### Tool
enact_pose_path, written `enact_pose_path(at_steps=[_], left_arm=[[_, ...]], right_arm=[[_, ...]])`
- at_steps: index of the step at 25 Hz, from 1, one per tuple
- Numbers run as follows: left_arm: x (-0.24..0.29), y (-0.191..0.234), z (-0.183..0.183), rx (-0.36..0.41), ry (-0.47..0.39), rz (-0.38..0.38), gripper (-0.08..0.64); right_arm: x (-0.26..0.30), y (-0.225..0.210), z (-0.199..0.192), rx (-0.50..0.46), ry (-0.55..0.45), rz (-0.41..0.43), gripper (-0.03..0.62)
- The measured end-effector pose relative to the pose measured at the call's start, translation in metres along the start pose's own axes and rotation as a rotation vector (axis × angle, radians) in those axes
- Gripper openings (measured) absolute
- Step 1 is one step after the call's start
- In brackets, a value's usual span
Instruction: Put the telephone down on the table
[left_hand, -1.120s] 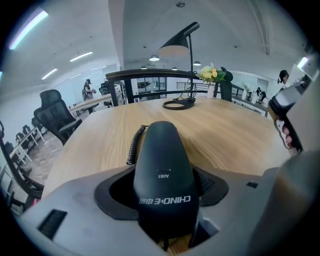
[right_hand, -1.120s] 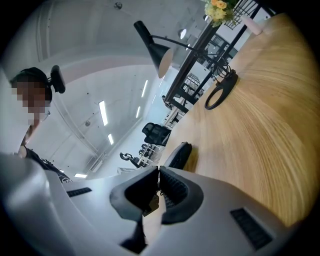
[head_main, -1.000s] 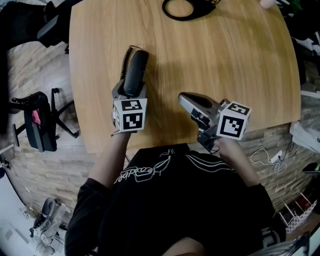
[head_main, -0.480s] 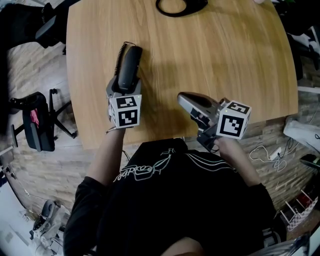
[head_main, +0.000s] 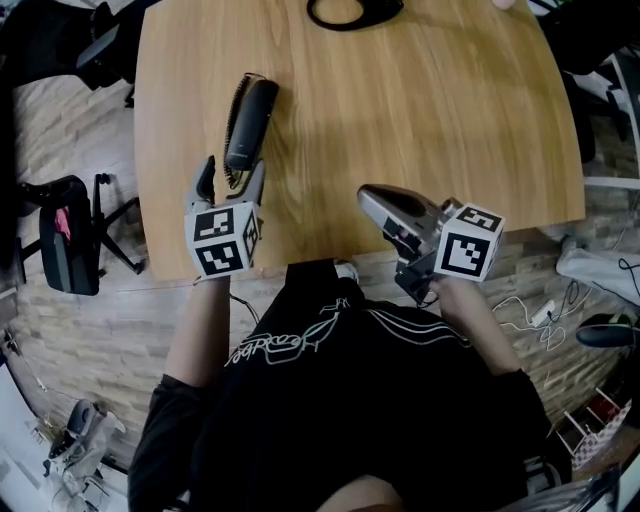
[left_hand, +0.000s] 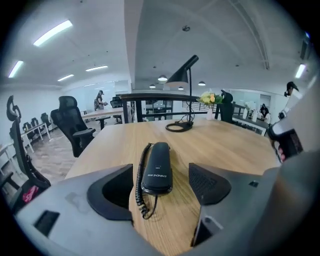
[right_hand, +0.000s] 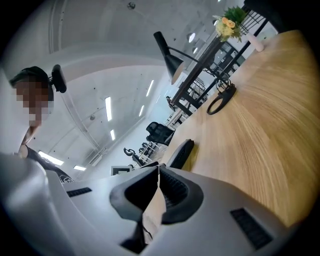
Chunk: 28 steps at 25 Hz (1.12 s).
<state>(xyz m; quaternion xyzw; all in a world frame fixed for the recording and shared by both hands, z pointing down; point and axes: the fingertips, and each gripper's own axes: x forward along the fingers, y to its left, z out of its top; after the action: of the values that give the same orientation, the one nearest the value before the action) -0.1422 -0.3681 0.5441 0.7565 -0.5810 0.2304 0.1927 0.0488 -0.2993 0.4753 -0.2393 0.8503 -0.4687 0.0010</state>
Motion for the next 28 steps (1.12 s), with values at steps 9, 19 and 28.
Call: enact_pose_path(at_steps=[9,19,28], left_arm=[[-0.111,-0.056,0.038,-0.250,-0.189,-0.187,0.274],[-0.217,-0.117,0.060,-0.271,-0.350,-0.389,0.006],[-0.280,-0.157,0.086,-0.200,-0.457,-0.482,0.006]], right_arm=[[-0.024,0.064,-0.005,-0.155,0.010,0.091,0.041],[-0.038,0.148,-0.018,-0.306,-0.002,0.218,0.041],[-0.071,0.208,-0.021,-0.408,-0.040,0.304,0.040]])
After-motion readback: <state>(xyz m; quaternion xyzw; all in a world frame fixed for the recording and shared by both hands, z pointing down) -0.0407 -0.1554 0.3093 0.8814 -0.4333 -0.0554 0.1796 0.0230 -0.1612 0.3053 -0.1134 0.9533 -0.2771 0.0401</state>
